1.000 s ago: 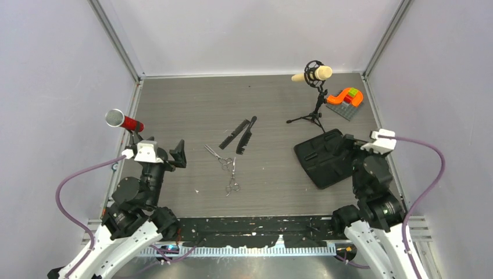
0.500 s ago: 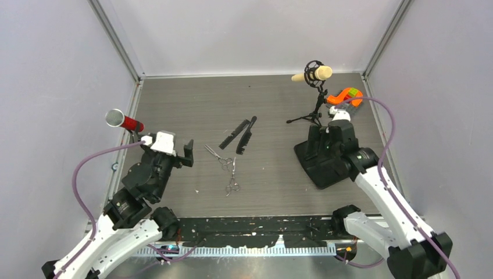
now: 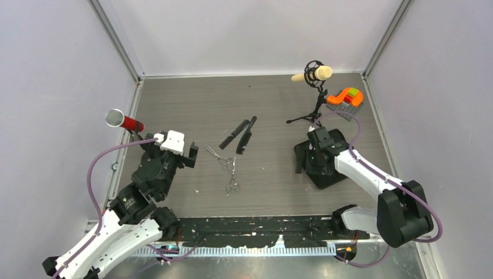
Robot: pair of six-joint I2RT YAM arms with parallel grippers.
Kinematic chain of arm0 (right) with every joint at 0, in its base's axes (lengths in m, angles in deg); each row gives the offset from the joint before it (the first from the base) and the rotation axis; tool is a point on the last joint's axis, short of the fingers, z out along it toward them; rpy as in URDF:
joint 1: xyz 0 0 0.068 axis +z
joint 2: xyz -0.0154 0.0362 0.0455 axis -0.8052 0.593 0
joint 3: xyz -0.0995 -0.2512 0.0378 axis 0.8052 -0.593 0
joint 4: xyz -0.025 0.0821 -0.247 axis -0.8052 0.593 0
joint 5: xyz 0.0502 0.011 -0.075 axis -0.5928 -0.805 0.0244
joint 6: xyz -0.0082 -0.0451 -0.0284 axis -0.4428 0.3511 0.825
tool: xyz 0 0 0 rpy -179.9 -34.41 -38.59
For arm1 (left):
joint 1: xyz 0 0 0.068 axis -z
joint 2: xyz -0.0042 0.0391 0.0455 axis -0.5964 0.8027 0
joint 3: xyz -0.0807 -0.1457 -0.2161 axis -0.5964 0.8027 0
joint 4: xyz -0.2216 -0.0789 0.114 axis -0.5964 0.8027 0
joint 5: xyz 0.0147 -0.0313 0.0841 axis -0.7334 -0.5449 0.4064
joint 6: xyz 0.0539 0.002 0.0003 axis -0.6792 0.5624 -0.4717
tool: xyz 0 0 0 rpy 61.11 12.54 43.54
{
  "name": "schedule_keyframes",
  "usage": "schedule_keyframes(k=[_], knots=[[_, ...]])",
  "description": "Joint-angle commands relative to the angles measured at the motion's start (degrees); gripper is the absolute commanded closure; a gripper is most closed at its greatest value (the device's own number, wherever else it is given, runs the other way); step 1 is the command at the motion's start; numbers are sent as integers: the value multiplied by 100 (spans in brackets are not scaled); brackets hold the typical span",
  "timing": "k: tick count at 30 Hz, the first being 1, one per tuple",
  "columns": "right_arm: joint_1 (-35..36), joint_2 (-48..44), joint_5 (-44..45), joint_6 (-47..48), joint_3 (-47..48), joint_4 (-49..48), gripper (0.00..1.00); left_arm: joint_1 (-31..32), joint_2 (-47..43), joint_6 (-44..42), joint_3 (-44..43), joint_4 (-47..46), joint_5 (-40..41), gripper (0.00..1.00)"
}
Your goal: Sort the hair-cutting tools
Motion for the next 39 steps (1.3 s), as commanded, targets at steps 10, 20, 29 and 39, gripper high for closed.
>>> schedule_keyframes(k=[10, 20, 29, 39], knots=[[1641, 720, -795, -1076, -58, -972, 26, -9, 124, -126, 3, 13, 51, 0], [2729, 1860, -716, -977, 1174, -1091, 29, -23, 358, 137, -123, 241, -183, 0], [2776, 1059, 135, -552, 1621, -787, 25, -32, 2505, 1507, -1731, 1866, -1140, 0], [2559, -405, 1431, -686, 915, -282, 16, -866, 5569, 1951, -3183, 2404, -3111, 0]])
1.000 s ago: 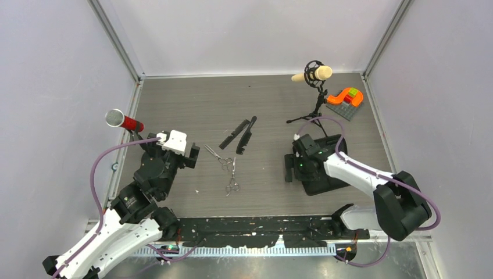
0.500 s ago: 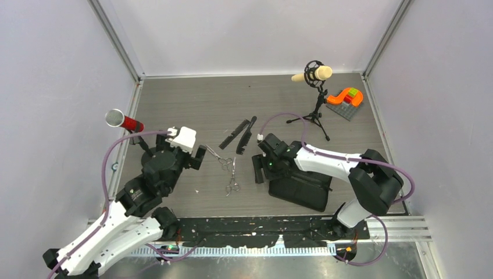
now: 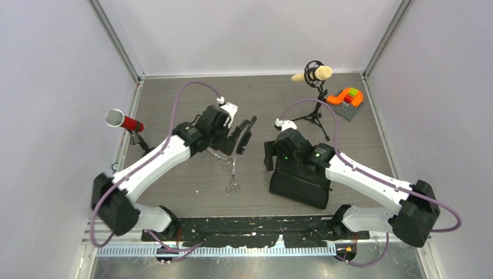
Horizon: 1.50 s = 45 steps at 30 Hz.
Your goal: Sort the hair-cutting tools
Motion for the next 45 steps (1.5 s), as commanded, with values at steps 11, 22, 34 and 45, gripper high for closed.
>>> schedule_keyframes(k=[11, 22, 34, 45], knots=[[-474, -1187, 621, -122, -1055, 211, 15, -952, 3113, 146, -1876, 619, -1732, 8], [-664, -1617, 658, 50, -1372, 312, 14, -1338, 4259, 215, -2697, 1146, -2029, 18], [-801, -1527, 509, 131, -1431, 213, 14, -1357, 2999, 2165, -736, 9, -1113, 19], [-874, -1586, 546, 185, -1502, 184, 14, -1357, 3039, 3060, -301, -409, -917, 28]])
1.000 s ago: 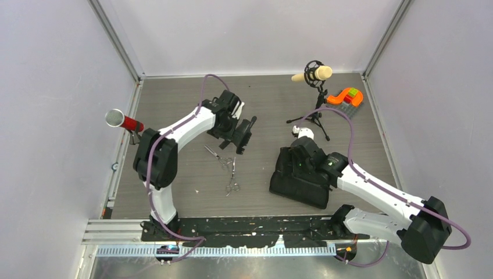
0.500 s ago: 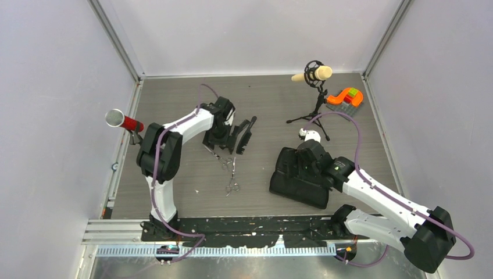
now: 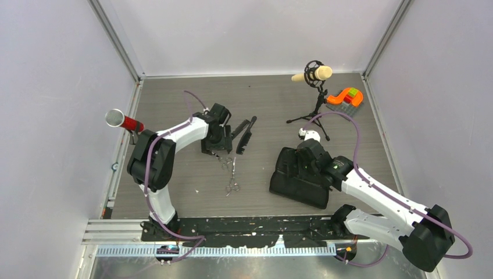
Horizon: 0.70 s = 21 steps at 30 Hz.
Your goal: Sort the hair-cutting tools
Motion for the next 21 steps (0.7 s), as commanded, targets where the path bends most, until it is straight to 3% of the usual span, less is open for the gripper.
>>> schedule_keyframes(k=[1, 11, 21], knots=[[-57, -110, 60, 75, -41, -169, 14, -18, -101, 455, 141, -284, 220, 29], [-118, -84, 18, 92, -185, -267, 14, -18, -255, 564, 661, -218, 411, 39], [-199, -121, 33, 154, -281, -339, 14, -56, -622, 194, 799, -50, 717, 80]])
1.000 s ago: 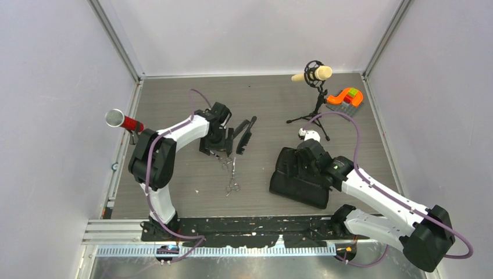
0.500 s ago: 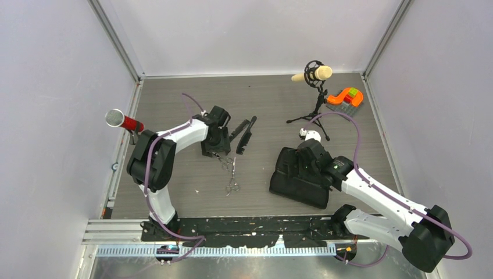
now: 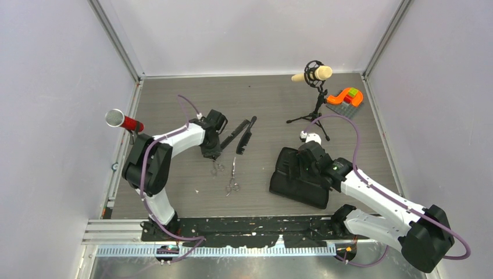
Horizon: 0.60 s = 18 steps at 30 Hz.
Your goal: Sort the hair-cutting tools
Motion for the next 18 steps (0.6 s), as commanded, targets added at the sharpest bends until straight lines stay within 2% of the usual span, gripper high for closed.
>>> schedule_keyframes(k=[1, 3, 6, 10, 18], knots=[[-52, -122, 35, 64, -5, -258, 14, -64, -338, -249, 128, 213, 171, 85], [-70, -127, 19, 70, -12, -271, 14, -70, -474, -356, 131, 215, 206, 93], [-105, -147, 33, 69, -22, -269, 14, -71, -702, -537, 139, 199, 238, 100], [-293, -208, 212, 81, -15, -184, 12, -71, -1085, -828, 141, 235, 232, 100], [-1442, 0, -261, -108, 30, -115, 11, -63, -1875, -1361, 379, 118, -196, 100]])
